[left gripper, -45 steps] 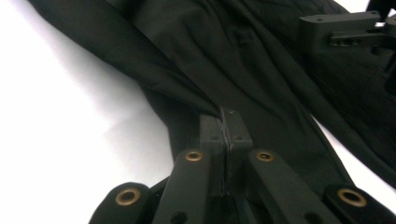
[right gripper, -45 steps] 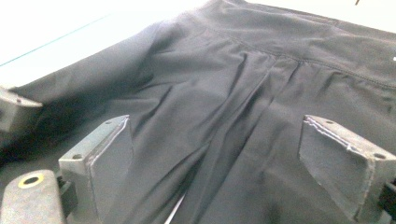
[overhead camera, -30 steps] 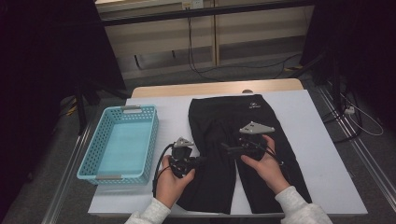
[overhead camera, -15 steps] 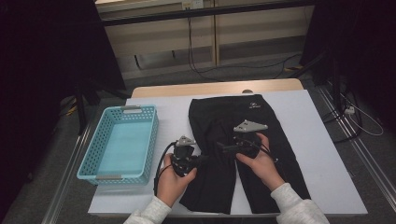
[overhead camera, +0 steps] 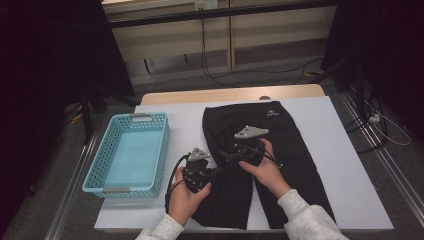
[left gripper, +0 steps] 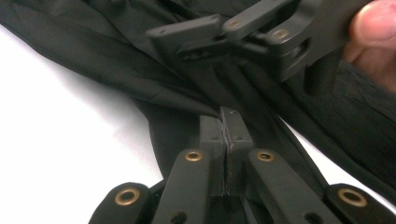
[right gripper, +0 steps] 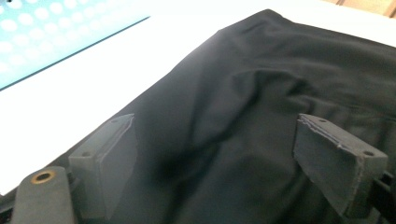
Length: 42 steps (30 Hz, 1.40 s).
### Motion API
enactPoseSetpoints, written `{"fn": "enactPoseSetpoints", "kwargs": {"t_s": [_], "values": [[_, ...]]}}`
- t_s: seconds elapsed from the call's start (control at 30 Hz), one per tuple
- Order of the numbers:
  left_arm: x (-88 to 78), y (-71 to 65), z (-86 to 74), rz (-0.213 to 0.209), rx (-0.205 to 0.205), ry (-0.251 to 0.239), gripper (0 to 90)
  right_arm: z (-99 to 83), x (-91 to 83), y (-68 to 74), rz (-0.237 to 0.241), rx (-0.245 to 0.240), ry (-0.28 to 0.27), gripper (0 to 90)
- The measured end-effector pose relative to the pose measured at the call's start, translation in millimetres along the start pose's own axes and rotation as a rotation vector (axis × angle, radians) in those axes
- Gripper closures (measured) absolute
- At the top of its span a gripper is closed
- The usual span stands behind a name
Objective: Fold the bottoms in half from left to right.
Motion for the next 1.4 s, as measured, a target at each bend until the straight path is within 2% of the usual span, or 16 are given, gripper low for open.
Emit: {"fn": "enactPoseSetpoints", "kwargs": {"t_s": [0.07,0.13,0.27,0.37,0.4,0.47,0.5,0.67,0.7,0.77,0.8,0.9,1.0,1.1,1.3,1.4], "values": [[-0.2,-1.4,-0.3,0.001,0.001,-0.008,89.0,0.1,5.3,2.6,0.022,-0.002,0.006,15.0],[-0.7,-3.4,0.0,-0.004,0.007,-0.013,89.0,-1.7,9.8,2.7,0.017,-0.008,0.034,15.1],[-0.4,-6.1,0.8,-0.015,0.03,-0.023,89.1,-5.3,15.2,-0.8,0.013,0.018,0.057,20.4],[0.5,-9.1,0.9,-0.031,0.026,-0.02,89.0,-7.2,15.4,-0.2,0.034,0.025,0.082,34.0],[0.2,-9.9,1.4,-0.034,0.033,-0.02,89.0,-7.4,15.4,-0.1,0.026,0.014,0.088,37.3],[-0.1,-11.4,2.4,-0.035,0.04,-0.026,89.0,-7.5,14.6,-0.1,0.019,0.006,0.096,51.2],[-0.2,-11.4,2.5,-0.034,0.044,-0.025,89.0,-7.6,14.5,-0.6,0.012,0.002,0.101,51.6],[1.7,-11.1,2.1,-0.041,0.044,-0.019,89.0,-10.6,12.4,-5.6,-0.01,0.004,0.115,76.4],[1.9,-11.5,2.4,-0.041,0.049,-0.021,89.0,-10.7,12.0,-6.2,-0.009,0.009,0.111,77.8],[2.3,-12.3,2.7,-0.043,0.052,-0.02,89.0,-9.7,10.8,-5.7,0.016,0.03,0.099,77.1],[2.4,-12.0,2.9,-0.038,0.052,-0.022,89.0,-8.2,9.3,-5.5,0.009,0.021,0.089,73.5],[2.5,-10.0,2.8,-0.033,0.038,-0.02,89.0,-2.6,4.7,-2.4,0.024,0.024,0.048,58.0],[2.5,-8.8,1.9,-0.028,0.027,-0.022,89.0,-1.4,4.1,-0.6,0.047,0.038,0.04,41.2],[1.6,-8.2,1.5,-0.027,0.032,-0.024,89.0,-1.9,5.8,0.5,0.055,0.044,0.05,32.3],[2.3,-7.7,0.0,-0.033,0.031,-0.022,89.0,3.0,13.8,3.0,0.066,0.065,0.026,25.3],[0.2,-8.6,-0.6,-0.035,0.035,-0.026,88.9,8.2,20.3,4.7,0.084,0.061,0.035,24.1]]}}
Point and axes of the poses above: each handheld gripper's, and its own axes: x roughly forward along the jaws, z roughly out of its top, y roughly to its left, the point moved 3 cm from there along x, roughly forward along the jaws, and after that the axes turned 11 degrees about z, right-handed, at the moved point
